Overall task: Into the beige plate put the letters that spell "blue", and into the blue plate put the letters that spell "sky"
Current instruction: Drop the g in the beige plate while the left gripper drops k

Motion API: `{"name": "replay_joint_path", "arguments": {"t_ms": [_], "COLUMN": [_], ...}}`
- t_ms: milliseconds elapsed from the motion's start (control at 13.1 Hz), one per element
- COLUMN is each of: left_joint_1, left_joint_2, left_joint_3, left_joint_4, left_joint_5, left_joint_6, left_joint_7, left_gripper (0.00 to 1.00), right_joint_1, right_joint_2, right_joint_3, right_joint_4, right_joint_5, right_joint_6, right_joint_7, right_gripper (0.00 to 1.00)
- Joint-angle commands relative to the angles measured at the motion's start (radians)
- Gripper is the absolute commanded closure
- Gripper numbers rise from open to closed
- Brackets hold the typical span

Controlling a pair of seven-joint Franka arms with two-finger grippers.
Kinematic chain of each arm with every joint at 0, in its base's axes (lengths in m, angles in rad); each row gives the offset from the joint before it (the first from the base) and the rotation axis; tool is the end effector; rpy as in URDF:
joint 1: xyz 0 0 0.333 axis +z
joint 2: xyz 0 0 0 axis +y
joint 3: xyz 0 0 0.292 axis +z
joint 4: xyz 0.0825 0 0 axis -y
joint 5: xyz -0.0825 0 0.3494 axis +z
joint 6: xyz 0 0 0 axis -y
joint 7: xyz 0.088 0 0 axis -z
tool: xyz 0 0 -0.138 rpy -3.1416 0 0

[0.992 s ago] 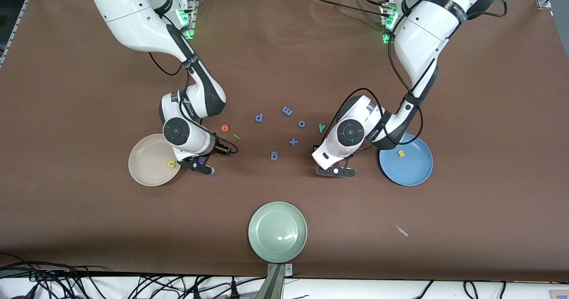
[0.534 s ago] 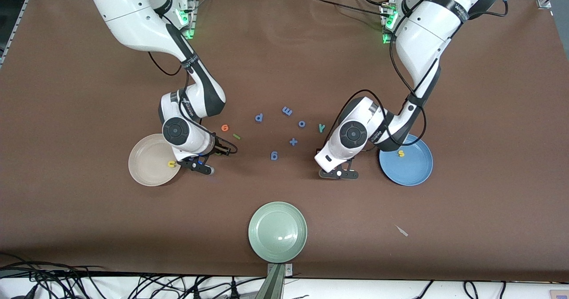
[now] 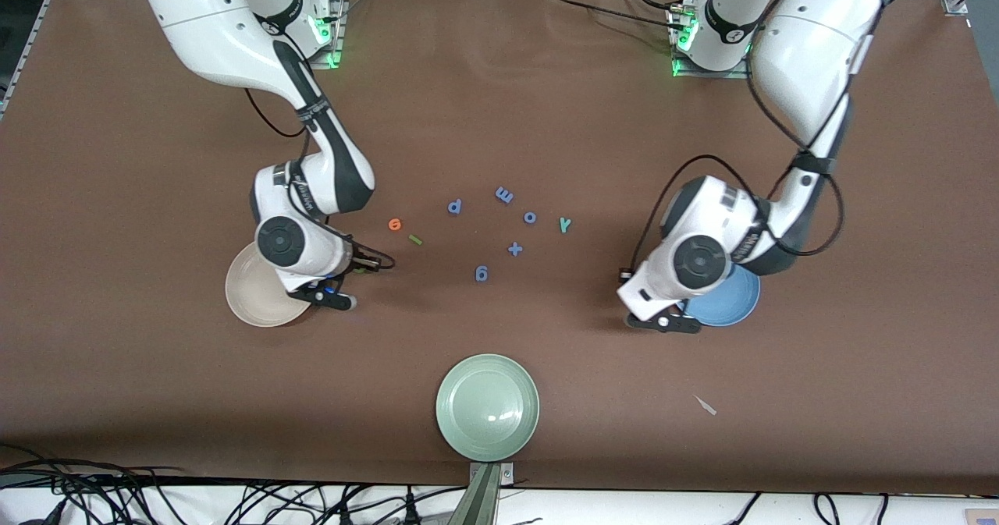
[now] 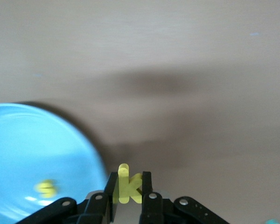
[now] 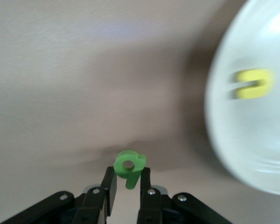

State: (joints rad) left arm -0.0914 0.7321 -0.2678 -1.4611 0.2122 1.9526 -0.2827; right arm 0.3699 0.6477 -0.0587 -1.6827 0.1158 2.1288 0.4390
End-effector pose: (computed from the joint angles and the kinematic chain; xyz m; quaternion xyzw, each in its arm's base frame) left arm 0.6169 -0.1868 0.2150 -0.9923 0.0647 0.0997 0.0349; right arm 0.5787 0.1967 0.1831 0.9901 -0.0947 -0.1028 0.0108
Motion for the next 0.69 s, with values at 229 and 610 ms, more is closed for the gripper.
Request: {"name": "replay_joint_path", "arguments": {"t_ms": [229,610], "left_joint_1": [0.095,0.078], "left_joint_2": [-0.008,-0.036], "left_joint_3": [0.004,-0.033], "left_joint_4": [-0.061,-0.061], "left_joint_5": [0.105,0.038], "left_joint_6": [-0.018,-0.052], "left_joint_7": [0.179,0.093], "left_gripper": [0.24,0.0], "right_joint_1": [0.001,-0.003], "right_joint_2": [-0.063,-0.06], "right_joint_3": [-0.121,-0.165], "right_joint_4": [-0.02,-0.026], "right_joint_5": [-0.001,0.01], "right_joint_6": [-0.121,-0.115], "right_joint_7": [-0.25,-0.325], "right_gripper": [0.76,0.55]}}
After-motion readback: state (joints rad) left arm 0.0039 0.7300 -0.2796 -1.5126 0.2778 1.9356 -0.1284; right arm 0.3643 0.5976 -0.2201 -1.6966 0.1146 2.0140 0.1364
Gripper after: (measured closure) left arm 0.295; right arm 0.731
